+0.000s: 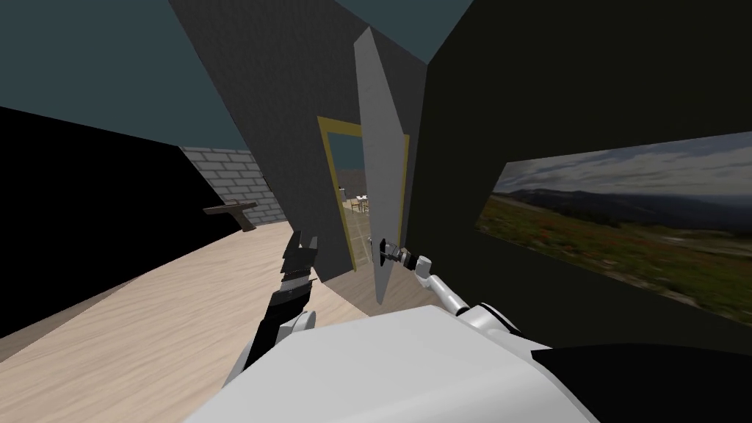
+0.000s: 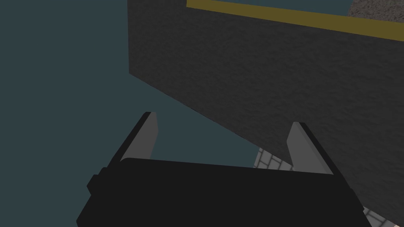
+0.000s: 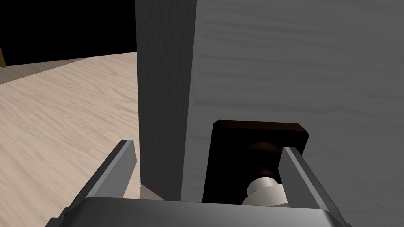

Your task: Pull the door open

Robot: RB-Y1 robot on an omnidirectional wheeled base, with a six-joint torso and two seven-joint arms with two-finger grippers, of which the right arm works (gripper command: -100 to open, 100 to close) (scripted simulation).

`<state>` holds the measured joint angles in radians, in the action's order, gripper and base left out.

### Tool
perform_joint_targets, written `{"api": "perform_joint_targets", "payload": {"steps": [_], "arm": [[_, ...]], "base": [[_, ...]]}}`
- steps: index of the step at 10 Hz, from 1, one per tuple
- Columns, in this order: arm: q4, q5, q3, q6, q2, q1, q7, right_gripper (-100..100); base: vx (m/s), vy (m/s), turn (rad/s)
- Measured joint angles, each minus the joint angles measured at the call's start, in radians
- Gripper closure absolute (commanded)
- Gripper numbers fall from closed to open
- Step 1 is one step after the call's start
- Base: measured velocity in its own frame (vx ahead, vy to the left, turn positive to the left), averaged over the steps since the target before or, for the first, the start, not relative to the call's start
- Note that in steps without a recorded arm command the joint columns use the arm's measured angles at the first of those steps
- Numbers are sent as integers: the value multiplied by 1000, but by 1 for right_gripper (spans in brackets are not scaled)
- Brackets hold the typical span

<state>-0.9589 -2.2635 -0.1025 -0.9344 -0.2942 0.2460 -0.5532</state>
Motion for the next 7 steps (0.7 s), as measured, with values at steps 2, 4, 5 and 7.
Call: {"api": "perform_joint_targets", "payload": {"steps": [2,4,5,7], "arm": [[31,-21,5,-11,1,11,-32,-100],[78,-44,15,-20,-1,31,-66,-100],[99,-58,18,-22,-2,32,-86,-100],[138,-79,24,-29,-1,43,-121,-100]], "base": [[11,-21,70],[14,-43,74],[28,-42,77],[14,-25,40]]}}
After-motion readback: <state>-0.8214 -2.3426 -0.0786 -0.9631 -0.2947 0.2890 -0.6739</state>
